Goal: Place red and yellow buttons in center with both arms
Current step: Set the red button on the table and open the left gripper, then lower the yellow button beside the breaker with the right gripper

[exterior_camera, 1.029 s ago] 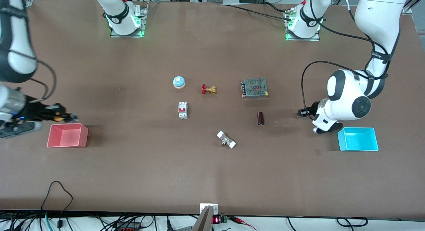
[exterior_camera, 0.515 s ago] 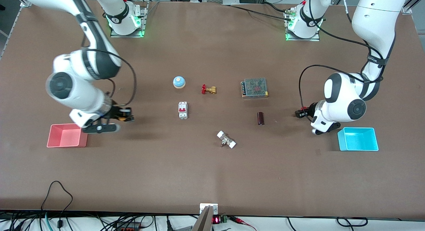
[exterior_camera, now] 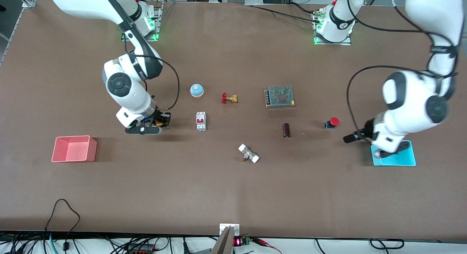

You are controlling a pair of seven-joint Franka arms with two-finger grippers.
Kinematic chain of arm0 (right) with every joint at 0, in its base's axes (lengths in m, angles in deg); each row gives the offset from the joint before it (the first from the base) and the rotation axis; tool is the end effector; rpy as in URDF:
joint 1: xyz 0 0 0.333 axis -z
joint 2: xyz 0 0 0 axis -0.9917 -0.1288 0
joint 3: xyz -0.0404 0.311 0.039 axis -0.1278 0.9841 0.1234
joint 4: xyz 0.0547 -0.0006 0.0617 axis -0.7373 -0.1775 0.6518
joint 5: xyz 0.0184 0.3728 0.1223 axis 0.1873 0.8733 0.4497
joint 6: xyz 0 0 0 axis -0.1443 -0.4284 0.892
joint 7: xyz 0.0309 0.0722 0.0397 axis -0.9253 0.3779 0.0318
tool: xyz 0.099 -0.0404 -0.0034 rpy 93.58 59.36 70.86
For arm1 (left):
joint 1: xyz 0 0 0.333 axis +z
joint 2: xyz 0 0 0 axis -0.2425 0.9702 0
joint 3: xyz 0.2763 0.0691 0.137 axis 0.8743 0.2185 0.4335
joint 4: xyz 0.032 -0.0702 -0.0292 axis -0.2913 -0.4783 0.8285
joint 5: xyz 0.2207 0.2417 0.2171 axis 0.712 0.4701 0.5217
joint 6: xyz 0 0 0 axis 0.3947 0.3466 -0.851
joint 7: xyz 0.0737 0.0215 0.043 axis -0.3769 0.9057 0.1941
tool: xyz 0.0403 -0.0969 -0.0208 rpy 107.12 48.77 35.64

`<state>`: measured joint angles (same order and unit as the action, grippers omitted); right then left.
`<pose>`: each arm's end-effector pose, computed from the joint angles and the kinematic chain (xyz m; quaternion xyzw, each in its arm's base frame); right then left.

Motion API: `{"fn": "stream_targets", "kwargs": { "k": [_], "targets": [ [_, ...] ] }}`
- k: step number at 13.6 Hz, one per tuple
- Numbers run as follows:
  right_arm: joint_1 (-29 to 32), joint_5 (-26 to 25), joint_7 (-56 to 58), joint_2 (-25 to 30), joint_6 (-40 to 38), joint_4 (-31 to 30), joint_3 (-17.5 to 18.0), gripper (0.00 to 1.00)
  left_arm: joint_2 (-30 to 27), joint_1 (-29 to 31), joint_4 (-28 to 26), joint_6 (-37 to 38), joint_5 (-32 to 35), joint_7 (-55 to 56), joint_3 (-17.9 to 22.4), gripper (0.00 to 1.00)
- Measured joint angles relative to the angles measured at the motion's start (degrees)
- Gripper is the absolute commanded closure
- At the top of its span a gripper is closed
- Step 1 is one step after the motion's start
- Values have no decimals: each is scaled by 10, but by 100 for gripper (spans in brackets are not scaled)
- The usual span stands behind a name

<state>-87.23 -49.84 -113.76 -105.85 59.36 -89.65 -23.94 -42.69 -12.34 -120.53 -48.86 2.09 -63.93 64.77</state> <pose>0.5592 0.2177 0.2559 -0.9999 -0.0014 -0.0090 0.0066 0.6447 -0.0077 0.3419 0.9829 0.1732 -0.0116 0.0605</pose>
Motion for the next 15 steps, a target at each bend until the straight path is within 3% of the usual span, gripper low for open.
{"fn": "stream_targets", "kwargs": {
  "k": [4,11,15],
  "targets": [
    [1,-6,0,-3,16,-9,-2,75,-14,34,44,27,45,-53,5,0],
    [1,-8,-1,-22,37,-9,-2,74,-50,42,201,244,49,-109,-2,0],
    [1,-16,-4,-25,38,-9,-2,63,-72,40,208,293,49,-109,-8,0]
  ]
}}
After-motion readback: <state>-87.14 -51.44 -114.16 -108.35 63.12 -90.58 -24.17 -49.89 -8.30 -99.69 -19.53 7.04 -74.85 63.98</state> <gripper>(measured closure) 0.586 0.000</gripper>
